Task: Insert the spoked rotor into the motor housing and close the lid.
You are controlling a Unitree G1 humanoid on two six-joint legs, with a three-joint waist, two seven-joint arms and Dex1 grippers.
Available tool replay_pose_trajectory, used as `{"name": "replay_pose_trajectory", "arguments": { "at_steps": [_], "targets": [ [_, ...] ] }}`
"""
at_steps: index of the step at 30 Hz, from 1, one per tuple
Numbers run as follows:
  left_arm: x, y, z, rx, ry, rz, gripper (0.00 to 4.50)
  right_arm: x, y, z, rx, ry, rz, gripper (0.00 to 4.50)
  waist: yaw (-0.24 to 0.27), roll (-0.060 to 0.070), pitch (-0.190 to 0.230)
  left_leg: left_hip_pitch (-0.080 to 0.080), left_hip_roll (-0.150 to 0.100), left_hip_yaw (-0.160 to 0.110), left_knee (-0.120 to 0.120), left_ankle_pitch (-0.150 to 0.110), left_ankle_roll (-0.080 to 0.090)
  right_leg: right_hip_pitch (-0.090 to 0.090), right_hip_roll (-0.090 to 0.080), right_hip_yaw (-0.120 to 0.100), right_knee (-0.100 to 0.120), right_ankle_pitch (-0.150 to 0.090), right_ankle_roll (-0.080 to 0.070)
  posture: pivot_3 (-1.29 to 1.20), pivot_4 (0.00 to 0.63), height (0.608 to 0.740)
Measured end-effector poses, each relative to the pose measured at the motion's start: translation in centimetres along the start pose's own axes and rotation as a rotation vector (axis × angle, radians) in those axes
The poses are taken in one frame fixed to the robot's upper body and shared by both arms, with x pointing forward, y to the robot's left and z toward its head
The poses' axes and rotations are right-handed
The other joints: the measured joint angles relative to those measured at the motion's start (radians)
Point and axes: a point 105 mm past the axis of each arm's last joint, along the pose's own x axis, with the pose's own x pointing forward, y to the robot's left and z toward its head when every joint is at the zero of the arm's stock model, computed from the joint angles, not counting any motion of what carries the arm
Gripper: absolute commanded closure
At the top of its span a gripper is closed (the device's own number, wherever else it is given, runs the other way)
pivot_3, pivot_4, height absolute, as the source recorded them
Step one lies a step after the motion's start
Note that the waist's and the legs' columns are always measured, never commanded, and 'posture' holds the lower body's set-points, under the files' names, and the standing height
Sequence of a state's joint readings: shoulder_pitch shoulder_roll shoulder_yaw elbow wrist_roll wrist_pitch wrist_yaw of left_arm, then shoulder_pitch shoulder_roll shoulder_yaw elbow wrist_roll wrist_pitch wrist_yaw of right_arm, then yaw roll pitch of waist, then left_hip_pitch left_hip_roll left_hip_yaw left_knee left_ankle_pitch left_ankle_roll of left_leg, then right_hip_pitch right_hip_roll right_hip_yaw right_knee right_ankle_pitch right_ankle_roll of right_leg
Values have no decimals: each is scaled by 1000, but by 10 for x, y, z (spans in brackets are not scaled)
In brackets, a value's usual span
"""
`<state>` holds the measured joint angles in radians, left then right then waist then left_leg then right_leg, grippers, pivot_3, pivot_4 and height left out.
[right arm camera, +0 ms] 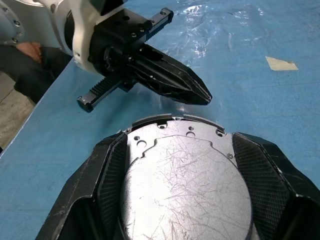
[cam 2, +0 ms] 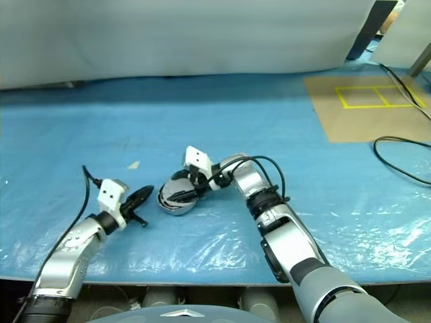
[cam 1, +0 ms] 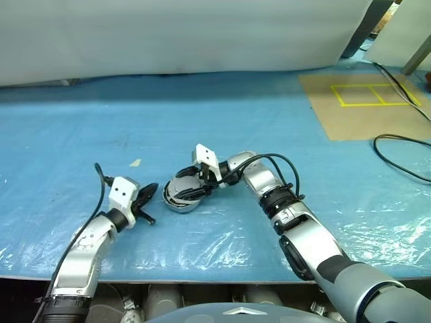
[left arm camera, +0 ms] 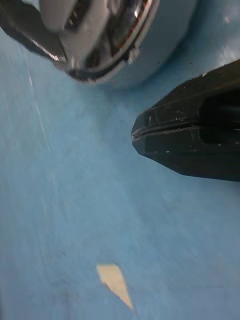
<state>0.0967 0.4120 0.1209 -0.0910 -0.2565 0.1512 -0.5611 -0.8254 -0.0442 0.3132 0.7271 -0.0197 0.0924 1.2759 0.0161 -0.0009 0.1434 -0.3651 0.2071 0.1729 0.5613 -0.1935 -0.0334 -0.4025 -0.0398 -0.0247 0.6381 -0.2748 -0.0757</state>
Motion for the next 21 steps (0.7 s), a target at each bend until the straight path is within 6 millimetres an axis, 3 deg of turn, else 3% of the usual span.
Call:
{"name": "replay_pose_trajectory", "arguments": {
  "at_steps": [7, 12, 21],
  "targets": [
    [-2, -2, -6, -11, 23, -1, 4500, 1, 1, 2, -23, 3, 7, 1496, 0, -2, 3, -1, 0, 0, -1, 0, 0, -1, 0, 0, -2, 0, 0, 0, 150, 740],
    [8, -35, -9, -36, 39, -134, 4500, 5, 1, 6, -38, -8, -5, 1496, 1, -2, 5, -1, 0, 0, -1, 0, 0, 0, 0, 0, -1, 0, 0, 0, 150, 740],
    [12, -32, -8, -7, 52, -126, 4500, 10, -2, 7, -39, -9, -38, 1496, 0, -1, 6, 0, 0, 0, 0, 0, 0, 0, 0, 0, 0, 0, 0, 0, 150, 740]
  ]
}}
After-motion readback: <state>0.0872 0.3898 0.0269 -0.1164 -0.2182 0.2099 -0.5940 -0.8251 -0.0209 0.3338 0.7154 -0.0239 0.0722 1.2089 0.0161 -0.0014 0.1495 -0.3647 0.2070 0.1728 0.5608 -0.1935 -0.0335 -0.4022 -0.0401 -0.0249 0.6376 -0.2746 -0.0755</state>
